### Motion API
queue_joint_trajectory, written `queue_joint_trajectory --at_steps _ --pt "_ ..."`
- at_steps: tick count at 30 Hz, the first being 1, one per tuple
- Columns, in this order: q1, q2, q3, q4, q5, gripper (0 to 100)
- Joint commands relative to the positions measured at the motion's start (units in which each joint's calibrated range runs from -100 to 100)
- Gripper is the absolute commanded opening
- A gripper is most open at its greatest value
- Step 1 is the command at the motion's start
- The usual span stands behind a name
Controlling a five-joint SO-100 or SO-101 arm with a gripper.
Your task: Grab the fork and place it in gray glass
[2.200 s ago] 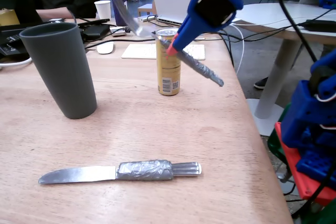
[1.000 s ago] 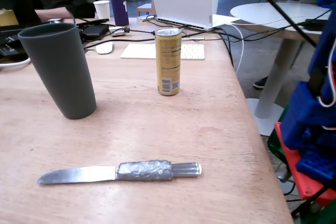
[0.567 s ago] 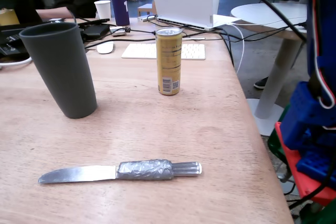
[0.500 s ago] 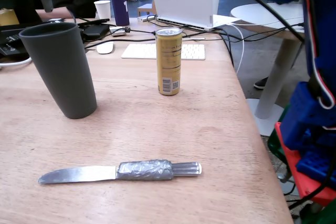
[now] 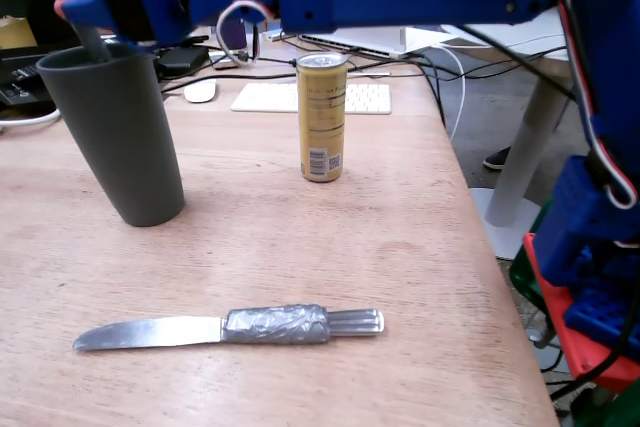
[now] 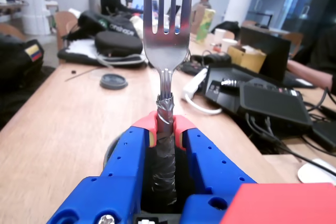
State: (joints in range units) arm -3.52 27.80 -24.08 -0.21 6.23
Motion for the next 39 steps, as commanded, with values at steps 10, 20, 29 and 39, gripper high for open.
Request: queue_joint_trajectory --at_steps 10,20,29,39 --pt "-3.08 0.33 -0.23 -0.12 0.63 0" --pt "-2.06 1.02 -0.23 -0.12 0.05 20" --pt "-3.08 -17.85 14.31 -0.12 0.05 19" --pt "-3.08 -53.87 49.51 -0.12 0.59 19"
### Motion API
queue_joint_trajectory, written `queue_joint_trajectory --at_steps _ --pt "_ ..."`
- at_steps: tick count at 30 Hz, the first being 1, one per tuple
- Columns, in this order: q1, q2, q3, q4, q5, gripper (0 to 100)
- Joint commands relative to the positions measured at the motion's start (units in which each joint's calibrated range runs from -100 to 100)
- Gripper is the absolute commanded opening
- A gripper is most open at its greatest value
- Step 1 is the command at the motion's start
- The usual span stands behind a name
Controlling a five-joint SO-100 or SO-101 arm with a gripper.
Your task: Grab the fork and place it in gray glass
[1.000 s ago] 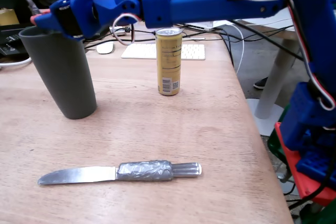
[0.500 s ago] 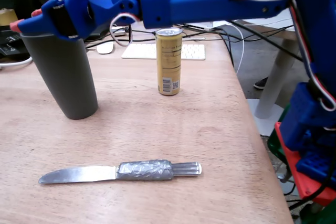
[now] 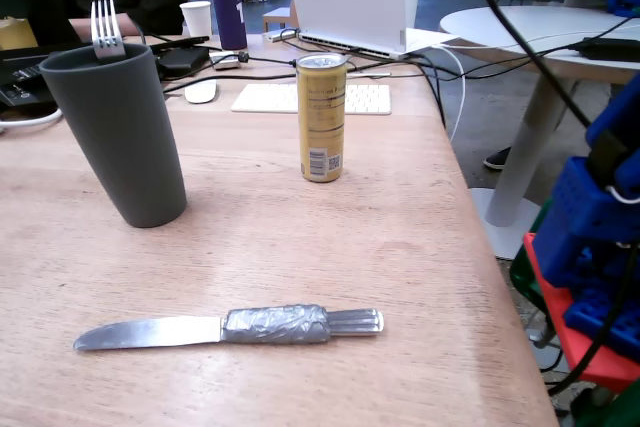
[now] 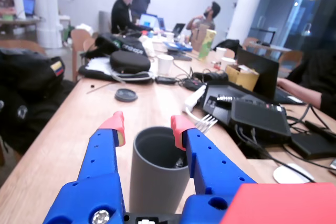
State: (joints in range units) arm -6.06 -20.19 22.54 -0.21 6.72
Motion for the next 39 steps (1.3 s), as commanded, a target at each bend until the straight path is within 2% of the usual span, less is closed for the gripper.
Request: queue_joint_trajectory --at_steps 1,6,10,14,15,17,27,34,39 --pt "-0.54 -7.25 5.82 -0.12 0.15 19" --pt "-0.54 -19.78 20.73 -0.04 -0.59 19" --pt "-0.54 -29.98 33.76 -0.04 -4.1 18" --pt "-0.37 -37.96 43.67 0.04 -5.37 18" --pt "-0.37 -40.87 47.07 0.04 -5.37 15" --pt "-0.37 -47.65 53.67 0.04 -5.37 1" --pt "-0.54 -67.37 76.89 0.37 -5.42 0" --pt "-0.37 -76.38 76.99 25.9 -5.37 0" --pt "-0.2 -76.55 76.99 36.17 -5.37 0"
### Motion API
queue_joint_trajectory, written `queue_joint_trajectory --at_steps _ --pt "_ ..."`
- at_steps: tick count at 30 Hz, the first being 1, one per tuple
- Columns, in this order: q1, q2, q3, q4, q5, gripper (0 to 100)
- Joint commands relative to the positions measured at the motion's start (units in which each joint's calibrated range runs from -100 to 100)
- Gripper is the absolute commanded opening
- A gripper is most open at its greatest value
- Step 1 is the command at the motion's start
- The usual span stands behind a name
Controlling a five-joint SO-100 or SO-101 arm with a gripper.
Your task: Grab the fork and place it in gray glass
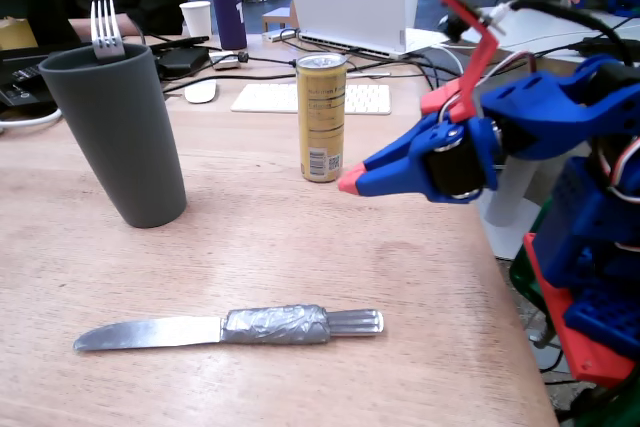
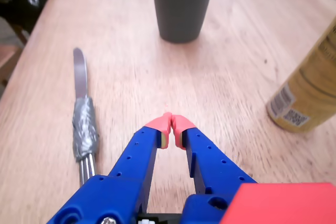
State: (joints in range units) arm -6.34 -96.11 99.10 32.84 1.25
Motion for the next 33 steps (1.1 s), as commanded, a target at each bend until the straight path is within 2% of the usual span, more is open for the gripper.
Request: queue_joint_trajectory --at_steps 1,4,33 --pt "0.59 -0.63 0.43 4.68 0.1 0" --pt "1.43 -0.63 0.43 8.46 0.1 0" --pt "1.6 -0.63 0.34 8.71 0.73 0"
